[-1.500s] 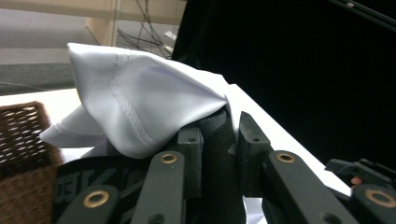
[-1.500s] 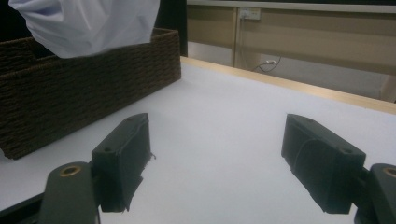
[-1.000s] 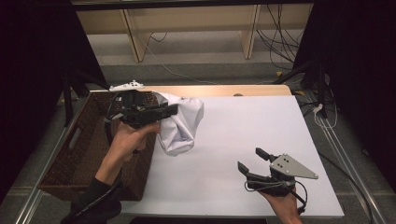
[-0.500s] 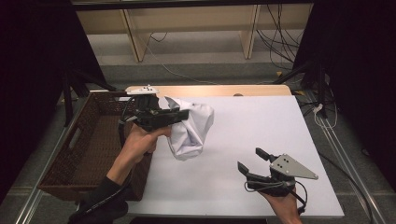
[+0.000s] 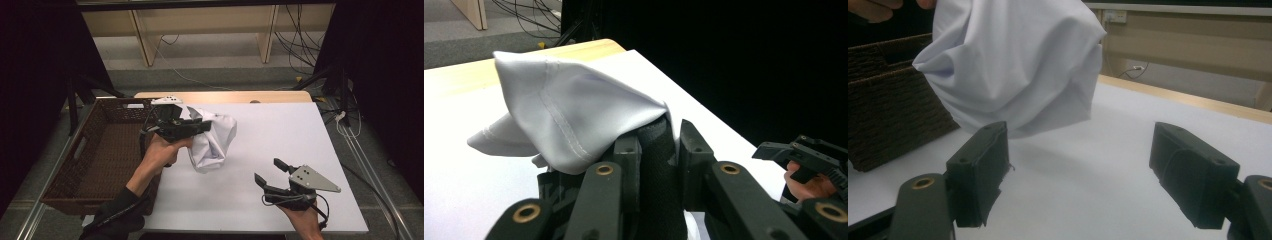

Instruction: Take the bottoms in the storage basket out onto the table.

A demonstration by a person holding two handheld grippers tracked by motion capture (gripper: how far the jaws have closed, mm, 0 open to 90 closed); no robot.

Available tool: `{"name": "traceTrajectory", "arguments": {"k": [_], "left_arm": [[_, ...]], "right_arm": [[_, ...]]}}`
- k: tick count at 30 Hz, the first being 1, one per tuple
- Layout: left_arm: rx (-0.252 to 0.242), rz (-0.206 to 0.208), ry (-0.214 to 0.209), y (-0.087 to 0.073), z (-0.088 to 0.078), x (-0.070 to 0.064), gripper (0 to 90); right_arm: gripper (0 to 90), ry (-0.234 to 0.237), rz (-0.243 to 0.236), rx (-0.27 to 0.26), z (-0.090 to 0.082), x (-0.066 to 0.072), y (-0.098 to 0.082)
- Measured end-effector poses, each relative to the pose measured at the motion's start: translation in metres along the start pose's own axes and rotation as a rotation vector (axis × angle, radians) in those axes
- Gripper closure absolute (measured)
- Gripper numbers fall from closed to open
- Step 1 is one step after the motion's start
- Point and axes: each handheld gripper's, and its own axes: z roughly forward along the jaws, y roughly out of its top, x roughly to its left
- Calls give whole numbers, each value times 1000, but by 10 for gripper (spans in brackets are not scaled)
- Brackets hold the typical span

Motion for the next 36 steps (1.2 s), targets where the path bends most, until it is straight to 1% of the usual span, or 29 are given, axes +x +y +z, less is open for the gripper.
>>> {"name": "traceTrajectory", "arguments": {"k": [9,12,19,20,25,36], "left_arm": [[22,10,4,-1,16,-4,745],[29,2,7,-2,21,-4,745],[53,5,26,-7,35,-4,744],[60,7,30,-7,36,-3,743],[73,-4,40,-12,40,2,743],[86,-23,53,-18,50,9,743]], "right_arm": [[249,-1,1,1,0,0,0],[249,0,0,1,-1,0,0],[249,1,1,1,0,0,0],[249,1,1,1,0,0,0],[249,3,1,-2,0,0,0],[249,3,0,-1,0,0,0]]}}
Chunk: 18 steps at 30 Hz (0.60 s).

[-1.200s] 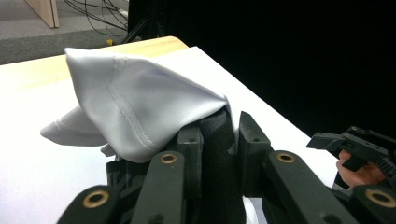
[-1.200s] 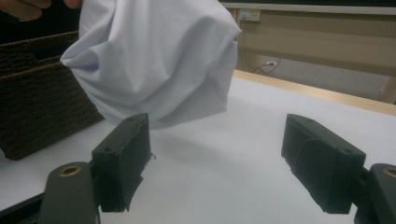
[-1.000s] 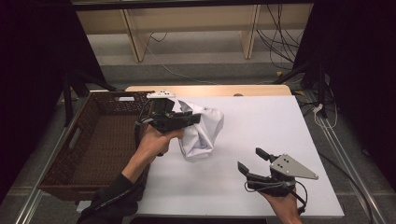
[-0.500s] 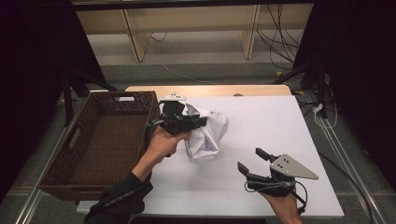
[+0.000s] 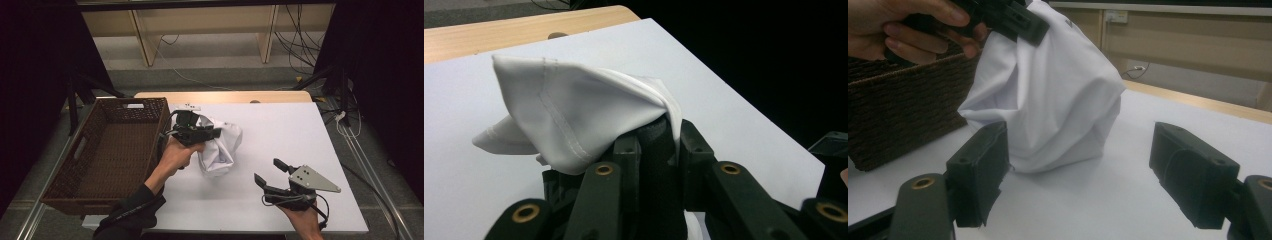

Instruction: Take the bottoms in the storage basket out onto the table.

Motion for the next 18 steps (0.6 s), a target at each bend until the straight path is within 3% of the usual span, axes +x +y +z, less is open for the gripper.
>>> {"name": "traceTrajectory", "arguments": {"k": [18], "left_arm": [[5,-5,14,2,17,-3,741]], "right_arm": [[249,2,-1,0,0,0,0]]}}
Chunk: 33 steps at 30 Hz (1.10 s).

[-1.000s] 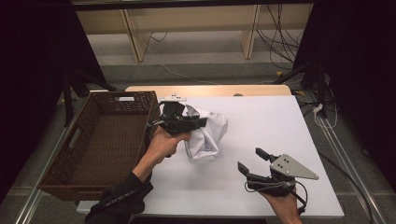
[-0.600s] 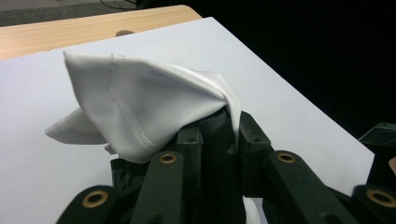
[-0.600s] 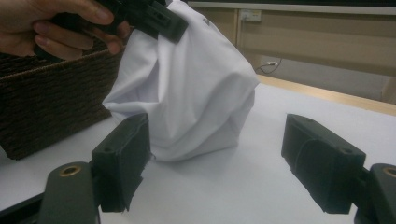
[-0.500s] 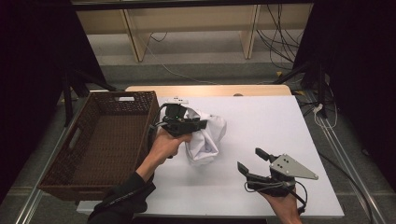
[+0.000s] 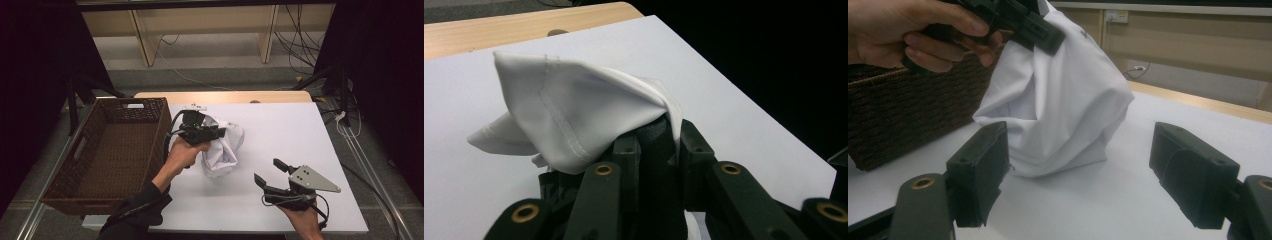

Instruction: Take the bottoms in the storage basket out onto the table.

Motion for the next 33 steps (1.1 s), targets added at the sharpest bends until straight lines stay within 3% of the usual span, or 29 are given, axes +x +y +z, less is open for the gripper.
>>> {"name": "traceTrajectory", "arguments": {"k": [22,30,33], "left_arm": [[72,-12,-3,-5,28,-3,707],[98,9,-17,-7,36,-7,632],[93,4,-28,-7,38,-9,550]], "right_arm": [[249,1,2,2,0,0,0],[249,1,2,2,-1,0,0],[249,1,2,2,-1,0,0]]}}
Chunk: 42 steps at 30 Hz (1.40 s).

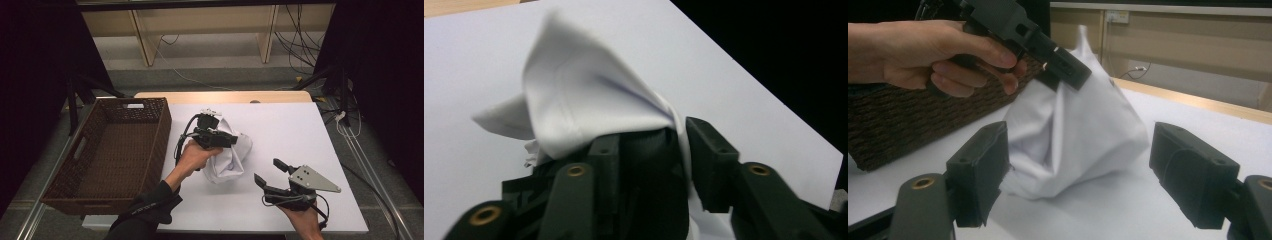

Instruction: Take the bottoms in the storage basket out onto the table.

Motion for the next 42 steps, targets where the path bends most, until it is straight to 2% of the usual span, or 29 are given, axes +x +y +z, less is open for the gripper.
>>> {"name": "traceTrajectory", "arguments": {"k": [4,9,25,35,42], "left_arm": [[10,13,8,0,1,-2,437],[10,2,18,-1,0,1,336],[-50,-7,5,-6,-27,10,230],[-114,-22,-18,-17,-42,15,181],[-165,-13,-25,-25,-54,17,166]], "right_arm": [[249,1,0,-1,0,0,0],[249,0,0,1,0,0,0],[249,1,1,0,0,0,0],[249,2,3,1,0,0,0],[248,2,2,0,1,0,0]]}}
